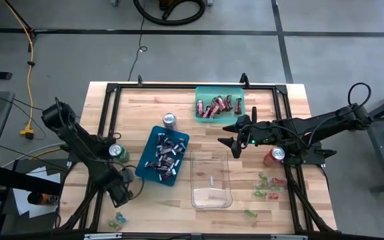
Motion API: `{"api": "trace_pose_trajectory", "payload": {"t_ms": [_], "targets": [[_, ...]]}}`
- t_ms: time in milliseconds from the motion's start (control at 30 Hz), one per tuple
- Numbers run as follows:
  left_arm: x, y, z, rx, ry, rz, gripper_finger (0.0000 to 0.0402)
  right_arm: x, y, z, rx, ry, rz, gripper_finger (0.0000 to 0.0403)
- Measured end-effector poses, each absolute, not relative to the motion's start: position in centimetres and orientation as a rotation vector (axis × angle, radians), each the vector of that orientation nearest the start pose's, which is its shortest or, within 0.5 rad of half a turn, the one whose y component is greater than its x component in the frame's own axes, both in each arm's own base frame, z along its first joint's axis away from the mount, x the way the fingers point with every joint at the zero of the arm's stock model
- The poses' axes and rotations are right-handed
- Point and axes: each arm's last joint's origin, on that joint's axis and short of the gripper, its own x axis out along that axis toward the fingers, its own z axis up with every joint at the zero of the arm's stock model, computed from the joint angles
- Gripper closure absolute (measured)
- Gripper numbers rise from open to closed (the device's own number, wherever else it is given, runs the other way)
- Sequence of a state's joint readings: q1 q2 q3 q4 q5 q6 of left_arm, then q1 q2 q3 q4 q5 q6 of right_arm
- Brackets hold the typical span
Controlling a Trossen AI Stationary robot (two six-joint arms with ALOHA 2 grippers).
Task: Sort candy
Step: Put the chocolate bar into the blue bin
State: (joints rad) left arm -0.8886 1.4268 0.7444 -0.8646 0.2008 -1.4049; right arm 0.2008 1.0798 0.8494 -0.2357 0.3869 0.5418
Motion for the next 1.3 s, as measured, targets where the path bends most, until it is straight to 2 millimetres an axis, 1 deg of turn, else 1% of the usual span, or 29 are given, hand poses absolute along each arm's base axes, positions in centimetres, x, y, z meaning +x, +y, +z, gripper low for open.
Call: {"api": "trace_pose_trajectory", "payload": {"t_ms": [233, 400, 467, 533, 567, 633, 700, 733, 867, 933, 1033, 1100, 1167, 1233, 1300], "targets": [[13.3, -17.3, 14.0, -0.404, 1.750, 0.363, 0.0216, 22.9, 3.5, 29.5, 0.391, 0.397, -0.301, 0.0124], [13.8, -17.9, 13.0, -0.378, 1.763, 0.327, 0.0216, 22.9, 3.5, 29.5, 0.391, 0.398, -0.302, 0.0124], [13.8, -17.9, 12.7, -0.359, 1.769, 0.318, 0.0222, 22.9, 3.5, 29.5, 0.390, 0.400, -0.302, 0.0124], [13.8, -17.9, 12.6, -0.347, 1.772, 0.308, 0.0242, 22.9, 3.5, 29.4, 0.388, 0.405, -0.303, 0.0124], [13.8, -18.0, 12.6, -0.342, 1.770, 0.297, 0.0259, 22.9, 3.5, 29.4, 0.387, 0.408, -0.304, 0.0124], [13.9, -18.0, 12.8, -0.349, 1.763, 0.279, 0.0306, 22.8, 3.5, 29.3, 0.385, 0.415, -0.306, 0.0124], [13.8, -17.9, 13.2, -0.353, 1.747, 0.265, 0.0362, 22.8, 3.5, 29.3, 0.383, 0.421, -0.307, 0.0124], [13.8, -17.8, 13.4, -0.355, 1.729, 0.254, 0.0377, 22.8, 3.5, 29.3, 0.383, 0.422, -0.308, 0.0124], [14.1, -17.7, 15.2, -0.391, 1.561, 0.194, 0.0394, 22.8, 3.5, 29.3, 0.382, 0.425, -0.308, 0.0124], [14.0, -17.3, 16.6, -0.407, 1.491, 0.147, 0.0401, 22.8, 3.5, 29.2, 0.381, 0.427, -0.309, 0.0124], [13.9, -17.0, 18.9, -0.439, 1.363, 0.001, 0.0401, 22.7, 3.5, 29.2, 0.379, 0.434, -0.310, 0.0124], [14.0, -16.9, 20.7, -0.457, 1.217, -0.110, 0.0401, 22.7, 3.5, 29.2, 0.378, 0.436, -0.311, 0.0124], [14.2, -16.4, 22.7, -0.481, 1.047, -0.177, 0.0401, 22.7, 3.5, 29.2, 0.378, 0.434, -0.311, 0.0124], [14.8, -15.6, 24.4, -0.506, 0.868, -0.183, 0.0401, 22.7, 3.5, 29.2, 0.379, 0.434, -0.310, 0.0124], [15.6, -14.3, 25.8, -0.491, 0.705, -0.140, 0.0401, 22.7, 3.5, 29.2, 0.388, 0.432, -0.312, 0.0124]]}}
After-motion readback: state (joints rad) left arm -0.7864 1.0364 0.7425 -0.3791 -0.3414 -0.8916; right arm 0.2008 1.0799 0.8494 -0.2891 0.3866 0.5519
